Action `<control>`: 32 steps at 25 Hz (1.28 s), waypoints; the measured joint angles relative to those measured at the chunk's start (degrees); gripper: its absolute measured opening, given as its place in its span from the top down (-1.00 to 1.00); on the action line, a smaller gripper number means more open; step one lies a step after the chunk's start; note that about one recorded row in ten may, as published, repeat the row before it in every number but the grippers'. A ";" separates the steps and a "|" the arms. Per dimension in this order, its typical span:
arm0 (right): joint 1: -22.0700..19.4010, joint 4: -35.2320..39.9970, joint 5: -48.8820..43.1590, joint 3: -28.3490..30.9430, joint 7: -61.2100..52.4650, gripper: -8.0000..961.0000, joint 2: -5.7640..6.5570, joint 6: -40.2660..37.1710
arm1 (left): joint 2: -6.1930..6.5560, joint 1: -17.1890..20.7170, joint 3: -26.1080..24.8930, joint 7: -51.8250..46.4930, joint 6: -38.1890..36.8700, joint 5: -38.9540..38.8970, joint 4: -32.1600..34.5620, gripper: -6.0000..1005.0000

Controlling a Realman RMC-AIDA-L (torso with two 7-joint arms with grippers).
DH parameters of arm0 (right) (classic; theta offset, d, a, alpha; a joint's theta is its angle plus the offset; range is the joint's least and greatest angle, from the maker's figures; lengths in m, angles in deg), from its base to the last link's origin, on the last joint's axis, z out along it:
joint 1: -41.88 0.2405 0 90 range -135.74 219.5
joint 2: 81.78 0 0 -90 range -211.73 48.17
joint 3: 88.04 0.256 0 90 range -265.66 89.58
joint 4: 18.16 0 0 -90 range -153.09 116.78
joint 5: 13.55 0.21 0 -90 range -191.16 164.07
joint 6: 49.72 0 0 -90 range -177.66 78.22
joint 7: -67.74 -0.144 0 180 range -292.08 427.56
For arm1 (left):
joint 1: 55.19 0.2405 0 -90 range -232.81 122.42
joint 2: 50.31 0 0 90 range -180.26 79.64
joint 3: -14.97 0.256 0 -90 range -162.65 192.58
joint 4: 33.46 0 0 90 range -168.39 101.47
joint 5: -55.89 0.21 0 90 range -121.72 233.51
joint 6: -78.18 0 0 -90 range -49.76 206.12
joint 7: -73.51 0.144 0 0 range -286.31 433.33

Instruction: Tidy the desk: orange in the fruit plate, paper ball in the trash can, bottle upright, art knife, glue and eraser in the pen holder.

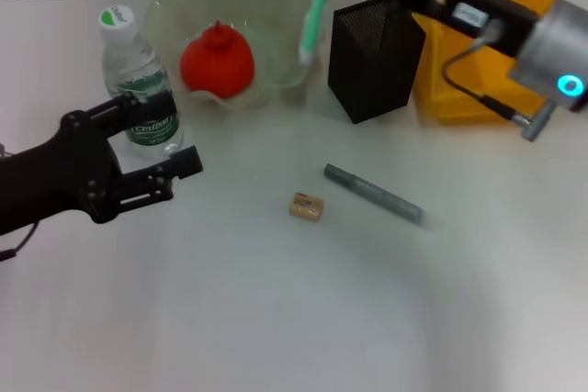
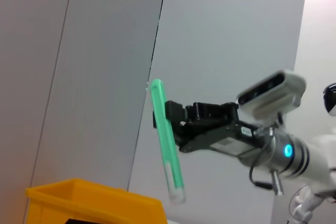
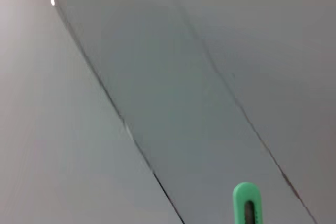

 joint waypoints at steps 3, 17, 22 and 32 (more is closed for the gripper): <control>2.18 -8.62 3.76 1.95 1.93 0.63 -0.02 -5.73 | -0.28 0.03 0.01 0.16 0.00 0.07 -0.01 -0.49; 7.00 -31.70 12.41 0.49 12.13 0.63 -0.57 -24.03 | -1.58 -1.57 3.06 1.37 0.45 -0.01 -2.72 -0.48; 7.41 -33.63 13.73 -3.87 19.52 0.63 -0.58 -26.79 | -1.51 -2.73 3.27 1.17 1.01 0.14 -4.58 -0.48; 8.20 -33.71 16.31 -13.10 31.02 0.63 -0.54 -27.81 | -1.58 -3.53 4.70 -0.01 2.51 0.21 -6.33 -0.48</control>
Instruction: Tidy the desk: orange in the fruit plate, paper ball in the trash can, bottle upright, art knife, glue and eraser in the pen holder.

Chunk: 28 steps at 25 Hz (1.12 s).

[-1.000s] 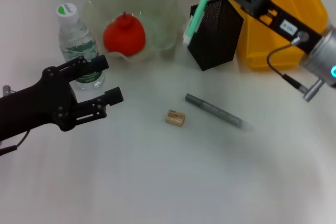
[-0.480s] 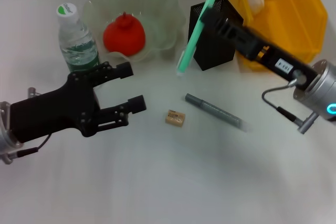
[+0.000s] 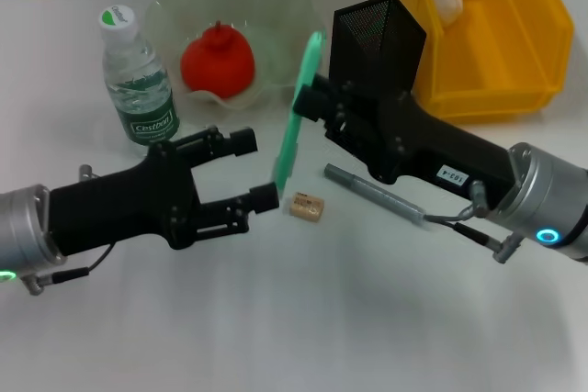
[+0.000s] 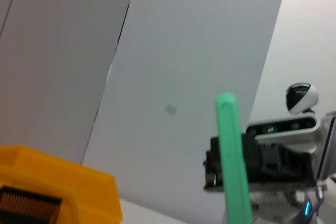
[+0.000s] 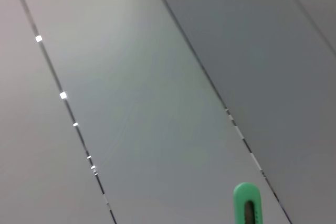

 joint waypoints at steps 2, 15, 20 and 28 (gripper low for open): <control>0.40 -0.06 -0.15 -0.33 0.79 0.63 0.04 -0.53 | 0.03 -0.17 0.97 -0.12 0.71 0.04 -0.33 -0.48; 0.88 -0.37 -0.96 -0.49 2.17 0.62 0.49 -0.75 | 0.46 -0.89 5.04 -5.44 3.47 0.61 0.13 -0.47; 0.71 -0.42 -0.96 -0.52 2.19 0.60 0.45 -0.78 | 0.35 -1.37 5.05 -6.82 4.48 1.13 0.16 -0.47; 0.59 -0.82 -0.96 -0.58 2.22 0.58 0.40 -0.81 | 0.30 -1.95 5.49 -7.77 4.63 1.36 0.13 -0.22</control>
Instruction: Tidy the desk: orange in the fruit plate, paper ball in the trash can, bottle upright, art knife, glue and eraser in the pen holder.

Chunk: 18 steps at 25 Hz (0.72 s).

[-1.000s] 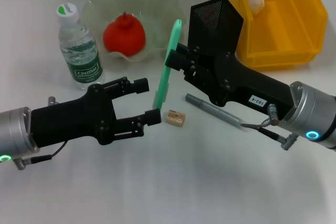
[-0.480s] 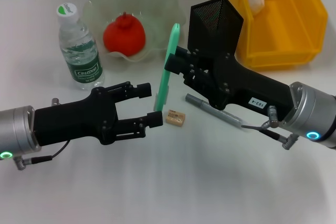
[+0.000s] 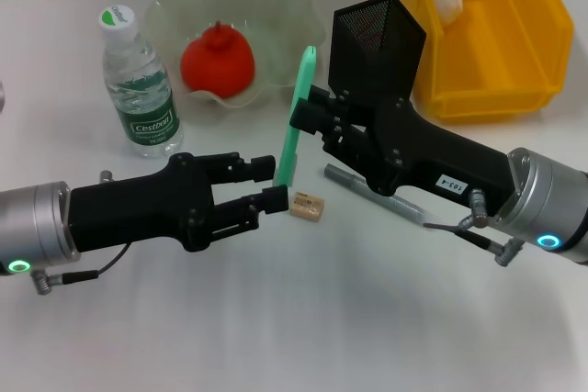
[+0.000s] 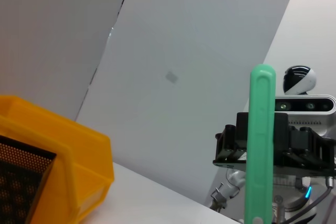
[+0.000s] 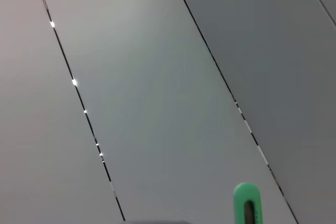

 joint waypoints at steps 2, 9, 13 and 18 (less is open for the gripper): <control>0.00 -0.10 0.00 0.11 0.00 0.58 0.00 0.00 | 0.00 -0.24 0.64 -0.37 0.00 0.03 0.03 -0.06; 0.12 -0.24 0.01 0.18 -0.01 0.56 0.00 0.00 | -0.10 -0.58 1.60 -0.35 0.00 0.13 0.02 0.28; 0.16 -0.24 0.01 0.10 -0.02 0.55 0.00 0.00 | -0.09 -0.75 1.71 -0.42 -0.01 0.14 -0.06 0.43; 0.18 -0.22 0.02 0.16 -0.08 0.54 0.00 0.03 | -0.01 -1.02 1.83 -0.52 -0.01 0.14 -0.32 0.48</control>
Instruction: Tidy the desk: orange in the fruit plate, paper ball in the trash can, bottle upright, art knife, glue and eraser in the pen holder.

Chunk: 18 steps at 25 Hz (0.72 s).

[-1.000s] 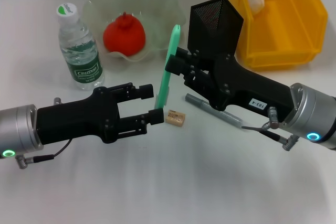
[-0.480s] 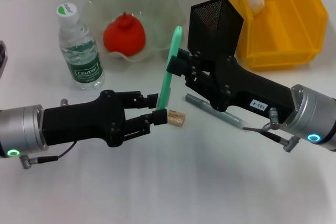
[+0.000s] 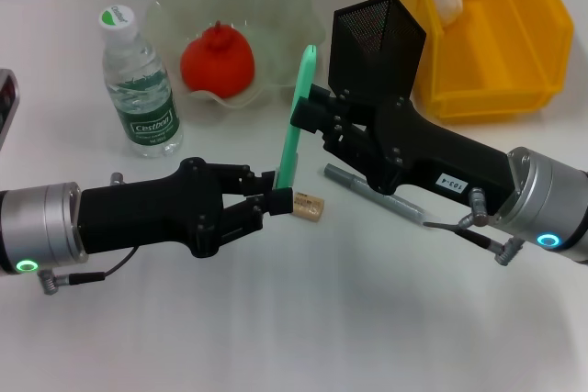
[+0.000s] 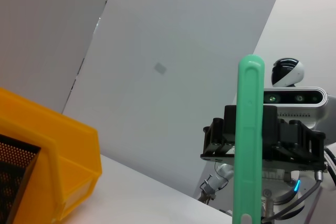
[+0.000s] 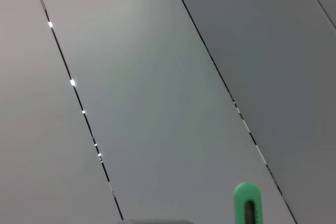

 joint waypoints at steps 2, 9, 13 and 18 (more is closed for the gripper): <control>0.00 0.01 0.05 -0.01 -0.15 0.53 0.00 0.10 | 0.01 -0.05 0.09 -0.04 0.00 0.00 0.06 0.50; 0.00 0.01 0.26 -0.08 -0.38 0.51 0.00 0.29 | 0.01 -0.14 0.12 -0.09 0.02 0.00 0.22 0.57; 0.02 0.01 0.25 -0.08 -0.39 0.50 0.00 0.24 | 0.01 -0.16 0.11 -0.12 0.02 -0.01 0.24 0.57; 0.16 0.04 0.12 -0.12 -0.37 0.49 0.00 0.03 | 0.06 -0.27 0.11 -0.37 0.00 -0.01 0.32 0.57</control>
